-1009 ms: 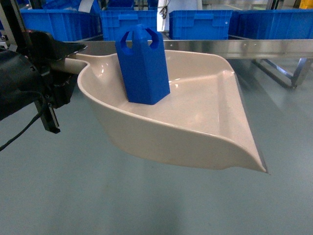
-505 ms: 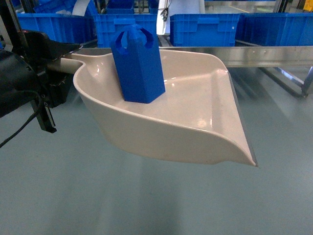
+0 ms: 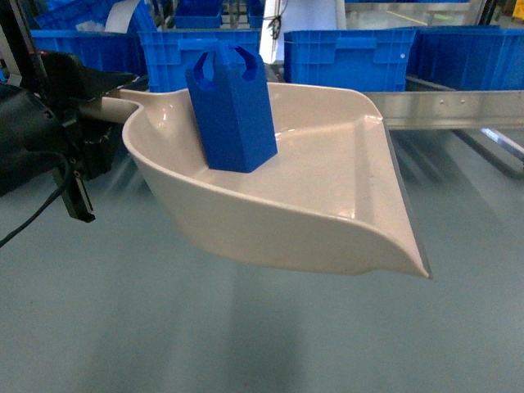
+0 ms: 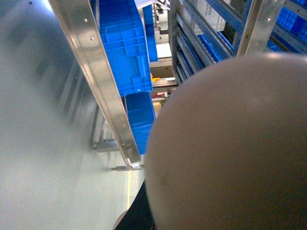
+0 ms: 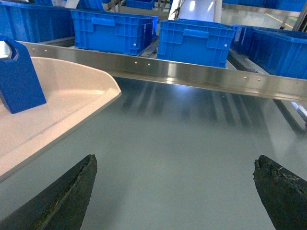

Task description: Place part in tray to right shelf

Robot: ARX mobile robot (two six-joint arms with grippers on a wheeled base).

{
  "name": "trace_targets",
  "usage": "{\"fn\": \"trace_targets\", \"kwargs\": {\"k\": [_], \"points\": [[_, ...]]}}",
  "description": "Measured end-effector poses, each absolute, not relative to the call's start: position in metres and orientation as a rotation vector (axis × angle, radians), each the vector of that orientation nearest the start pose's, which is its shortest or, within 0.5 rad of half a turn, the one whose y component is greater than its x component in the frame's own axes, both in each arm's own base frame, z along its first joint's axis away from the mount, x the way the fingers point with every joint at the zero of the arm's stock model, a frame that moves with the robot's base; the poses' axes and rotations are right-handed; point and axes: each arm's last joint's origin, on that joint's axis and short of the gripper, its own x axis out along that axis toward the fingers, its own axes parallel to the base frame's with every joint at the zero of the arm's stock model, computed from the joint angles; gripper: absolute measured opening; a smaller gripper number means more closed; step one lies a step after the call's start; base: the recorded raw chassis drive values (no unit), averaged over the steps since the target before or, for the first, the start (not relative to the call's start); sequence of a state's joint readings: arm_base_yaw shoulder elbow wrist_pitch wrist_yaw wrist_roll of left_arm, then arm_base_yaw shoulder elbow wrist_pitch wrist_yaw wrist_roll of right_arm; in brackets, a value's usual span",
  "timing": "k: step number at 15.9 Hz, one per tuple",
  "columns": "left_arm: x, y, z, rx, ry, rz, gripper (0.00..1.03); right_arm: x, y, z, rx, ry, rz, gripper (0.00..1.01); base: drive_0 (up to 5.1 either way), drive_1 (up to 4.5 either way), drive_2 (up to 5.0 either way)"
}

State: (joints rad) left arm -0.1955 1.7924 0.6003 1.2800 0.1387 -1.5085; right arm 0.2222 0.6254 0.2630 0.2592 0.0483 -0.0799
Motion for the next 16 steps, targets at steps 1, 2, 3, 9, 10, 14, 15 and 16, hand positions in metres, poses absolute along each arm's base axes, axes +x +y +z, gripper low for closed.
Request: {"fn": "trace_targets", "kwargs": {"k": [1, 2, 3, 9, 10, 14, 15, 16], "points": [[0.3135, -0.0662, 0.1638, -1.494, 0.182, -0.333, 0.14, 0.149, 0.0322, 0.2171, -0.094, 0.098, 0.178, 0.98, 0.0, 4.18, -4.1], [0.3135, -0.0662, 0.164, -1.494, 0.181, -0.334, 0.14, 0.1491, 0.0323, 0.2169, -0.094, 0.1, 0.178, 0.98, 0.0, 4.18, -4.1], [0.3135, -0.0662, 0.1642, -1.494, 0.18, -0.336, 0.14, 0.1491, 0.0323, 0.2171, -0.094, 0.098, 0.178, 0.98, 0.0, 4.18, -4.1], [0.3135, -0.0662, 0.1641, -1.496, 0.181, -0.334, 0.14, 0.1491, 0.0322, 0.2171, -0.094, 0.097, 0.178, 0.98, 0.0, 4.11, -4.0], [0.3137, -0.0657, 0.1645, -1.497, 0.177, -0.336, 0.14, 0.1491, 0.0323, 0.2173, -0.094, 0.095, 0.178, 0.98, 0.1, 3.97, -3.8], [0.3138, -0.0653, 0.164, -1.494, 0.178, -0.33, 0.14, 0.1491, 0.0323, 0.2168, -0.094, 0.1, 0.178, 0.98, 0.1, 3.97, -3.8], [0.3137, -0.0655, 0.1641, -1.494, 0.18, -0.334, 0.14, 0.1491, 0.0323, 0.2172, -0.094, 0.097, 0.178, 0.98, 0.1, 3.97, -3.8], [0.3136, -0.0662, 0.1641, -1.493, 0.18, -0.334, 0.14, 0.1491, 0.0322, 0.217, -0.094, 0.099, 0.178, 0.98, 0.1, 3.97, -3.8]]}}
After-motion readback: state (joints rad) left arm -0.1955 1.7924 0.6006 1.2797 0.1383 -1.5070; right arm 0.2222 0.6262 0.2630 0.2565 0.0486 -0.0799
